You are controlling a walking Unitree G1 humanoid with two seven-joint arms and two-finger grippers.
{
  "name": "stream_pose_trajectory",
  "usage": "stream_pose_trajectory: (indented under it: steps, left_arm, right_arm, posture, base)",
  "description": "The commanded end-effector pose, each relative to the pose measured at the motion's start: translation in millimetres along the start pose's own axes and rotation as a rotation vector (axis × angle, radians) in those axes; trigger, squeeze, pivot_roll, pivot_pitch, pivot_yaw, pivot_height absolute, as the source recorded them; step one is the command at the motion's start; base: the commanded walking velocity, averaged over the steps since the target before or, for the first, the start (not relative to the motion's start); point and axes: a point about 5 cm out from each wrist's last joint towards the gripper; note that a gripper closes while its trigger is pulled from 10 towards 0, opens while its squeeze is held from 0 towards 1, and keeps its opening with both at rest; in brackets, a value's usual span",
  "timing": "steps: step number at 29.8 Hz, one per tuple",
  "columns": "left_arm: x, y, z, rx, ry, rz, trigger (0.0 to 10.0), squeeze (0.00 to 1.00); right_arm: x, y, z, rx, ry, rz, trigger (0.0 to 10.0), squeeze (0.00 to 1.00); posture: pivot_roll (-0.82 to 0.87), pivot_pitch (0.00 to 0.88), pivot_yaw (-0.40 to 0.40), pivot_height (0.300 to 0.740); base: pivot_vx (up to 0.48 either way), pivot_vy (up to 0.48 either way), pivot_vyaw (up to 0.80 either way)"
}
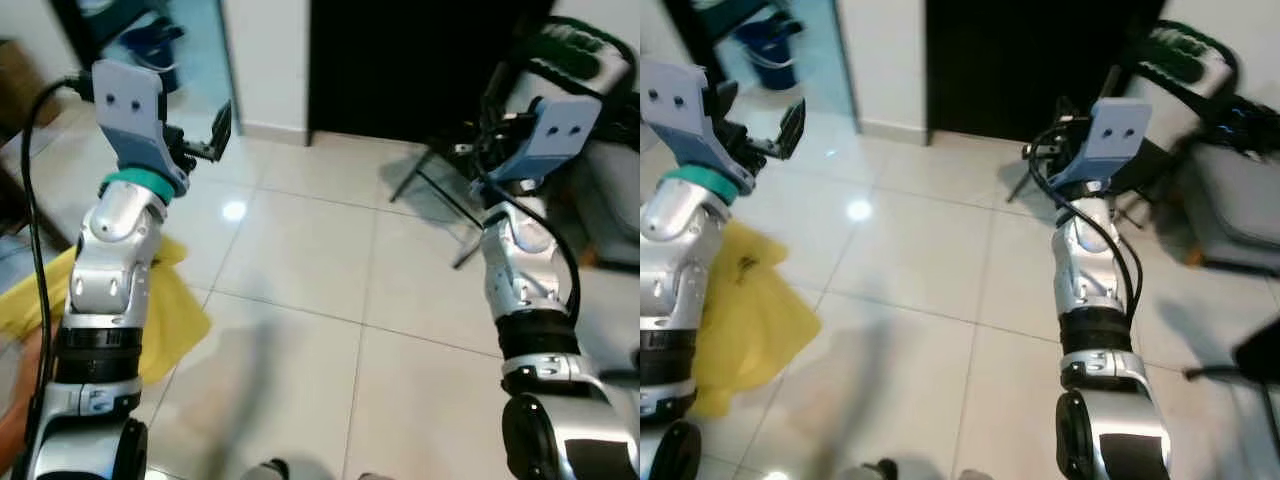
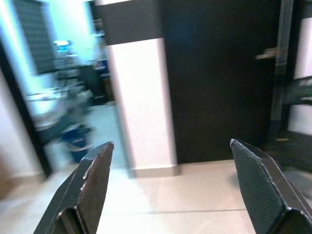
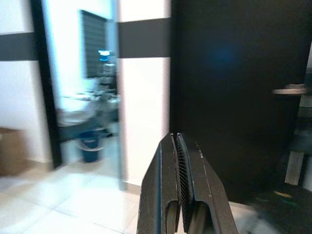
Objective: Hang hanger
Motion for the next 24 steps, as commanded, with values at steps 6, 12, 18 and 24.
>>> stream_pose_trajectory:
  steps: [6,12,18,24]
  left_arm:
    - [-0.4,-3.5,-1.8,0.019,-0.007,-0.003,10.0,0.0]
    - [-4.4,-5.0,-2.8,0.026,-0.022,-0.009,10.0,0.0]
    - [-3.3,-5.3,-3.8,0.029,-0.023,-0.009,10.0,0.0]
    - [6.9,-17.1,-8.7,0.068,-0.004,-0.001,10.0,0.0]
  right_arm:
    - [1.4,-2.4,-3.0,0.013,0.012,0.003,10.0,0.0]
    - [6.5,-2.5,-3.6,0.016,0.054,0.01,10.0,0.0]
    - [7.3,-2.6,-2.8,0.02,0.062,0.009,10.0,0.0]
    - [5.5,-6.3,-4.6,0.035,0.055,0.038,10.0,0.0]
  posture:
    - [0.05,0.0,0.023,0.74]
    - [0.05,0.0,0.019,0.74]
    - [0.05,0.0,0.018,0.74]
    - [0.05,0.0,0.021,0.74]
  base:
    - [0.0,0.0,0.77]
    - [0.0,0.0,0.77]
    - [0.0,0.0,0.77]
    - [0.0,0.0,0.77]
Point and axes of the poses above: a point about 5 cm out from each wrist's last joint towards the gripper, its own z axis pointing out of the wrist towards the gripper, its own y axis along the axis of the wrist's last joint, x = y × z, and after that the axes turned 3 degrees about -z, right-handed
